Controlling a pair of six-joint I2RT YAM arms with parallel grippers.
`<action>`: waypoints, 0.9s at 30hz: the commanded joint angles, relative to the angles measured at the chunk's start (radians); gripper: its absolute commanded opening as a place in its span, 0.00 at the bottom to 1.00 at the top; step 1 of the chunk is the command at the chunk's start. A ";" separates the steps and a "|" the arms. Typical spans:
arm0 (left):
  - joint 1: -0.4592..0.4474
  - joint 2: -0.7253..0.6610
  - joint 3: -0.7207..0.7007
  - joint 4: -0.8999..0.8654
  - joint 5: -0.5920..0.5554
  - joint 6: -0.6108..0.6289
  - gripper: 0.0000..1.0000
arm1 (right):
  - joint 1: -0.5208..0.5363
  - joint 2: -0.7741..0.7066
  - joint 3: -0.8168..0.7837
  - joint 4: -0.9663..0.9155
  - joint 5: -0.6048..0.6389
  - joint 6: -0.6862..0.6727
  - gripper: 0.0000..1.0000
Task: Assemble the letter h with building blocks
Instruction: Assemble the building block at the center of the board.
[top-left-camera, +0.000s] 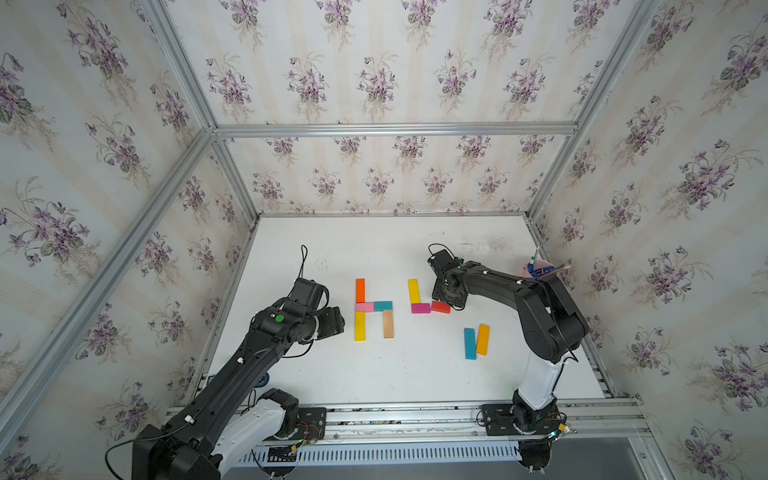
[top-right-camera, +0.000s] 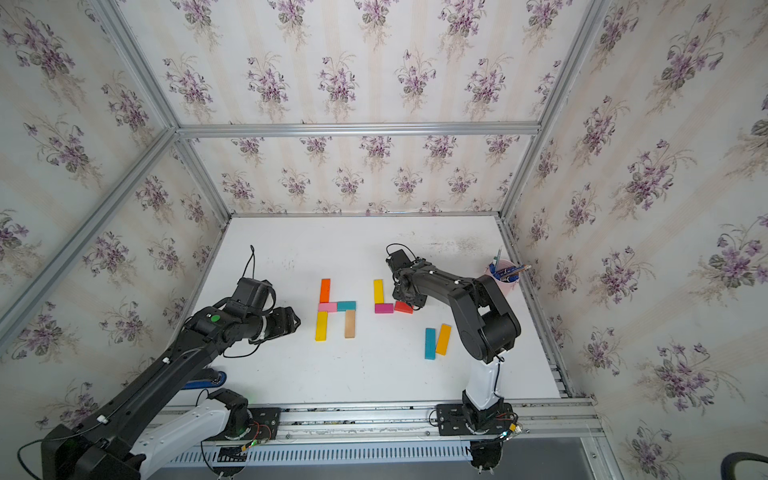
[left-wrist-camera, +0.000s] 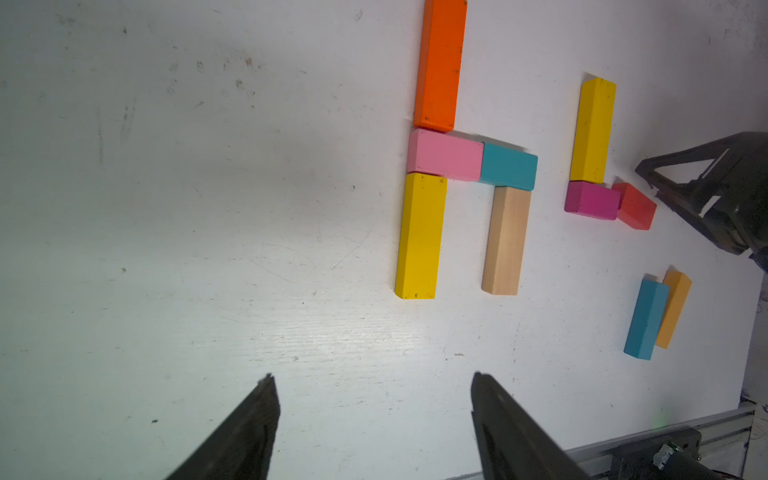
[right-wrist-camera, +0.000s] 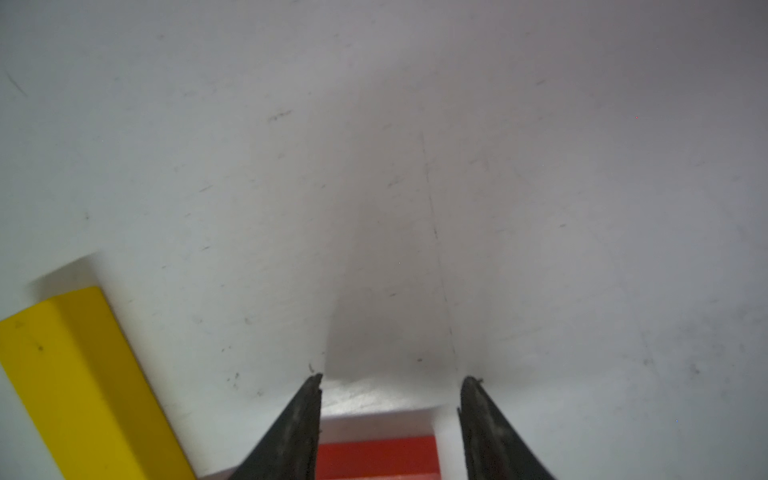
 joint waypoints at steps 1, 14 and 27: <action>0.002 0.003 0.010 0.025 -0.001 0.007 0.75 | 0.002 0.008 0.000 -0.020 -0.011 -0.025 0.55; 0.002 0.013 0.024 0.020 -0.003 0.010 0.75 | 0.049 0.019 0.005 -0.016 -0.017 -0.039 0.55; 0.002 0.003 0.024 0.018 0.002 0.006 0.75 | 0.106 -0.191 -0.006 -0.074 0.066 -0.044 0.58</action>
